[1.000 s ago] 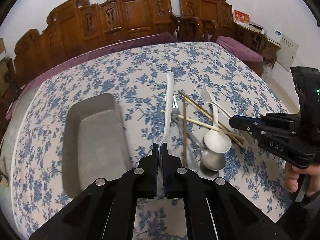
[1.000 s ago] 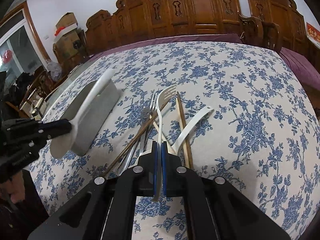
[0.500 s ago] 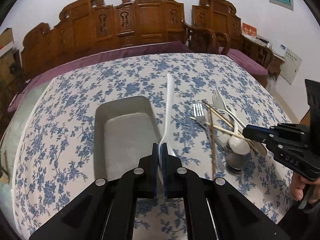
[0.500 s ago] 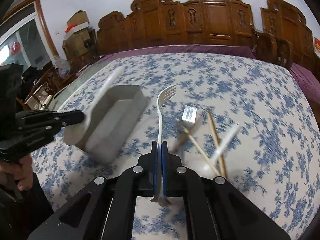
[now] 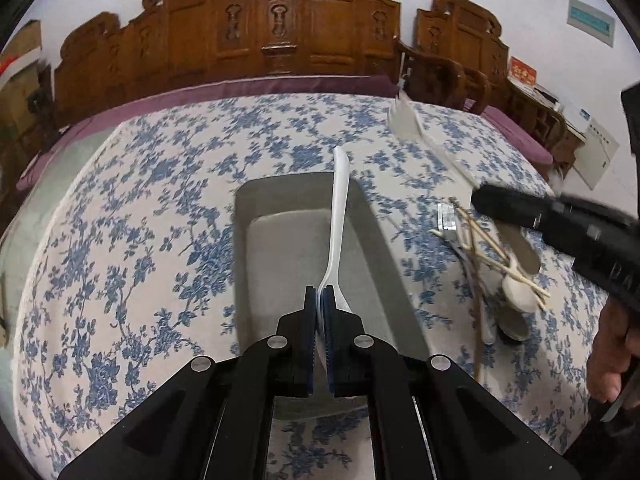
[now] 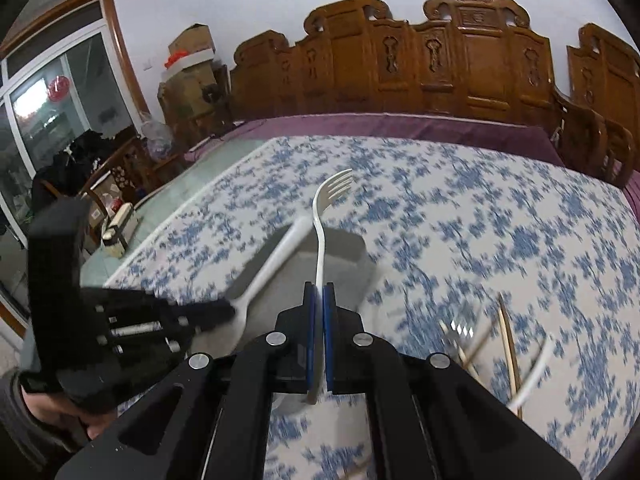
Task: Organize utensils
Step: 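Carry spoon and fork into the grey tray and open both tools, then withdraw both tools from the tray back toward the utensil pile, then grasp a light wooden chopstick with the right tool while the left tool grasps a dark chopstick, then carry both chopsticks over the tray and open the left tool to drop the dark chopstick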
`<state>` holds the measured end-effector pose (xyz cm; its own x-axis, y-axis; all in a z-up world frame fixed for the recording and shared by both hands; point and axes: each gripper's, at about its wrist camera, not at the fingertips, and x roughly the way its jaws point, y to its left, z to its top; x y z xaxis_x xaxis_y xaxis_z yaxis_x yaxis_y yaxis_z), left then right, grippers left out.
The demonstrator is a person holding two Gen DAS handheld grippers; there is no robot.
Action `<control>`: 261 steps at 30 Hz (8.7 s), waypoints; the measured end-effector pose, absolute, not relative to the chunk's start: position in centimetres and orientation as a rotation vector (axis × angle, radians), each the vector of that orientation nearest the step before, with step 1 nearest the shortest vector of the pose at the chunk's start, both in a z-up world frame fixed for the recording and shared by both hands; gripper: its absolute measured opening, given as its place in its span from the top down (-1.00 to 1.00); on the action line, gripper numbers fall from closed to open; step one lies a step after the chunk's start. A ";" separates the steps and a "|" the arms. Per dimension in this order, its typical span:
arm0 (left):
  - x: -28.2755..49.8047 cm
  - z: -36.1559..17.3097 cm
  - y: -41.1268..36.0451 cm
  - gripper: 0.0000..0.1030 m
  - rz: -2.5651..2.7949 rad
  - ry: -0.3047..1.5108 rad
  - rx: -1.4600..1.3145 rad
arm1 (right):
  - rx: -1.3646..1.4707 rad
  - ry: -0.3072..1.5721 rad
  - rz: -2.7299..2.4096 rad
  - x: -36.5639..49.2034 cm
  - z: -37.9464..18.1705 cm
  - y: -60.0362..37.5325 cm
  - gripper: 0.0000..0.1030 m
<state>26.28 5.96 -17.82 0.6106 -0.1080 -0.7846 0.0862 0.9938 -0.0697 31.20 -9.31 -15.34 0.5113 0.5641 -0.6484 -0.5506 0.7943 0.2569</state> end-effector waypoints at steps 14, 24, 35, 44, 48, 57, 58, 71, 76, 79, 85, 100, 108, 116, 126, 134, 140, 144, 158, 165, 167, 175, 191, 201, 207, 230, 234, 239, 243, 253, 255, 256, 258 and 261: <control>28.1 -21.1 7.8 0.94 -0.058 0.981 -0.047 | 0.090 0.837 0.705 32.3 -19.0 -8.1 0.90; 28.0 -20.4 9.1 0.80 -0.033 0.953 -0.067 | 0.122 0.843 0.719 31.6 -19.8 -6.7 0.90; 27.5 -18.8 9.9 0.78 -0.054 0.921 -0.093 | 0.152 0.871 0.739 31.7 -21.6 -4.9 0.89; 27.1 -17.9 10.3 0.77 -0.051 0.894 -0.100 | 0.165 0.887 0.761 31.7 -22.2 -4.9 0.73; 26.9 -17.4 9.9 0.77 -0.063 0.879 -0.098 | 0.118 0.857 0.748 31.3 -20.7 -5.9 0.73; 25.6 -15.9 7.6 0.03 -0.114 0.822 -0.075 | -0.015 0.772 0.610 29.0 -15.6 -11.8 0.73; 25.5 -15.8 7.2 0.02 -0.126 0.818 -0.074 | -0.020 0.769 0.595 28.9 -15.4 -12.4 0.73; 23.8 -16.4 1.8 -0.13 -0.255 0.830 -0.030 | -0.040 0.870 0.365 26.9 -19.2 -21.3 0.52; 23.1 -17.0 -0.1 -0.13 -0.306 0.845 -0.019 | -0.013 0.932 0.323 26.5 -21.6 -22.3 0.21; 22.7 -17.5 -1.2 -0.13 -0.327 0.852 -0.001 | -0.022 0.946 0.316 26.6 -22.6 -22.1 0.21; 22.4 -18.5 -2.5 -0.13 -0.346 0.865 0.025 | -0.056 0.967 0.326 27.4 -24.0 -21.9 0.21; 22.0 -20.6 -4.5 -0.13 -0.372 0.906 0.083 | -0.177 1.023 0.417 30.7 -26.0 -21.0 0.65; 22.0 -21.4 -5.2 -0.13 -0.369 0.910 0.097 | -0.202 1.039 0.423 30.8 -26.0 -21.0 0.76; 22.0 -21.9 -6.6 -0.13 -0.404 0.893 0.103 | -0.186 1.020 0.419 30.4 -24.9 -21.5 0.89; 23.8 -23.6 -8.0 0.14 -0.395 0.922 0.110 | -0.132 0.976 0.376 30.4 -23.3 -23.4 0.88; 24.7 -24.9 -8.6 0.38 -0.385 0.959 0.102 | -0.111 0.962 0.353 30.6 -23.1 -23.8 0.88; 25.0 -25.2 -8.4 0.65 -0.363 0.963 0.111 | -0.103 0.944 0.357 30.4 -22.8 -23.5 0.88; 25.0 -25.3 -8.5 0.70 -0.354 0.955 0.131 | -0.103 0.944 0.357 30.4 -22.9 -23.3 0.88; 24.7 -24.6 -7.4 0.92 -0.365 0.971 0.088 | -0.098 0.935 0.360 30.2 -22.8 -22.9 0.88; 24.1 -22.9 -6.9 0.92 -0.375 0.935 0.074 | -0.083 0.913 0.358 29.7 -22.3 -22.9 0.88; 23.7 -22.2 -6.8 0.92 -0.378 0.918 0.074 | -0.072 0.907 0.351 29.4 -22.2 -22.9 0.88; 22.0 -19.5 -5.8 0.92 -0.362 0.859 0.078 | -0.068 0.888 0.347 27.6 -20.9 -22.4 0.88; 18.6 -12.2 -5.2 0.92 -0.317 0.807 0.094 | -0.056 0.843 0.390 23.1 -12.5 -21.4 0.88; 17.8 -9.1 -3.8 0.92 -0.280 0.825 0.088 | -0.084 0.838 0.415 22.3 -7.2 -20.2 0.88; 18.0 -8.5 -2.6 0.92 -0.279 0.841 0.091 | -0.089 0.853 0.459 22.3 -6.4 -18.8 0.88; 23.8 -14.8 5.8 0.92 -0.173 0.982 0.008 | -0.109 0.972 0.565 26.5 -12.9 -9.7 0.88; 24.6 -16.3 6.5 0.91 -0.156 1.020 0.009 | -0.112 0.992 0.578 27.3 -13.7 -8.5 0.88; 25.1 -17.8 7.1 0.91 -0.151 1.059 0.007 | -0.114 1.011 0.589 27.9 -14.7 -7.6 0.88; 25.6 -18.4 7.3 0.92 -0.149 1.071 0.002 | -0.119 1.026 0.592 28.2 -15.4 -7.1 0.88; 27.1 -19.7 8.0 0.91 -0.144 1.076 -0.043 | -0.121 1.022 0.597 28.6 -16.0 -6.1 0.88; 27.1 -19.8 7.9 0.91 -0.149 1.082 -0.037 | -0.119 1.022 0.597 28.7 -16.1 -6.0 0.88; 27.1 -19.8 7.9 0.91 -0.152 1.086 -0.033 | -0.118 1.022 0.596 28.7 -16.1 -5.9 0.88; 27.0 -19.9 7.8 0.91 -0.156 1.088 -0.027 | -0.117 1.022 0.596 28.7 -16.1 -5.9 0.88; 27.0 -20.1 7.9 0.91 -0.158 1.091 -0.031 | -0.113 1.028 0.591 28.7 -16.5 -5.9 0.88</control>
<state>26.98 7.89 -20.06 0.4512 -0.1431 -0.8809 0.1122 0.9883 -0.1031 28.68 -5.88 -16.47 0.3761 0.4092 -0.8313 -0.5126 0.8393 0.1812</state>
